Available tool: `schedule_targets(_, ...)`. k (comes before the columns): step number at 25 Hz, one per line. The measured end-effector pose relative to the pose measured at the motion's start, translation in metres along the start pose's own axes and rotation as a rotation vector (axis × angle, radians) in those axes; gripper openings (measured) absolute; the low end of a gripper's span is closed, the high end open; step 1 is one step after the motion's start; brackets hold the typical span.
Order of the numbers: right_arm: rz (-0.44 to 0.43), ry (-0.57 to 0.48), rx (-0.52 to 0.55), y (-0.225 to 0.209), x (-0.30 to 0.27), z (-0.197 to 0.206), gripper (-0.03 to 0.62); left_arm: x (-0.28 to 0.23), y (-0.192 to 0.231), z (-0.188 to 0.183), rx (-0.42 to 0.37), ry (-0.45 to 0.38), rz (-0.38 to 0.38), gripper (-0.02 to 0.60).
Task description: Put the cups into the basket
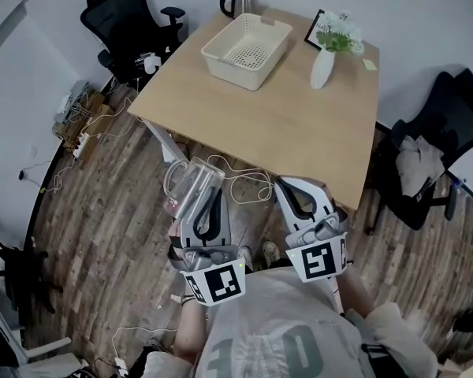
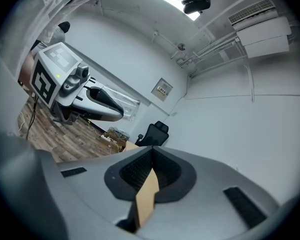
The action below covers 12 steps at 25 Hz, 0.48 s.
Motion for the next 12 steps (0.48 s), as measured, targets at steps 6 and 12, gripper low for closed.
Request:
schedule_targets(6, -0.005, 0.013, -0.001, 0.014, -0.004, -0.011, -0.002, 0.010, 0.015, 0.009, 0.012, -0.002, 0.002, 0.037)
schedule_targets(12, 0.015, 0.025, 0.012, 0.035, -0.010, -0.031, -0.002, 0.028, 0.039, 0.020, -0.001, -0.039, -0.002, 0.037)
Point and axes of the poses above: the fingertips, and each gripper's own axes: x backward along the fingers, y to its left, z out of its underside, the point moved 10 cm from there along x, backward along the fingers, and after that the axes turned 13 degrees about x, right-handed, at the moved point
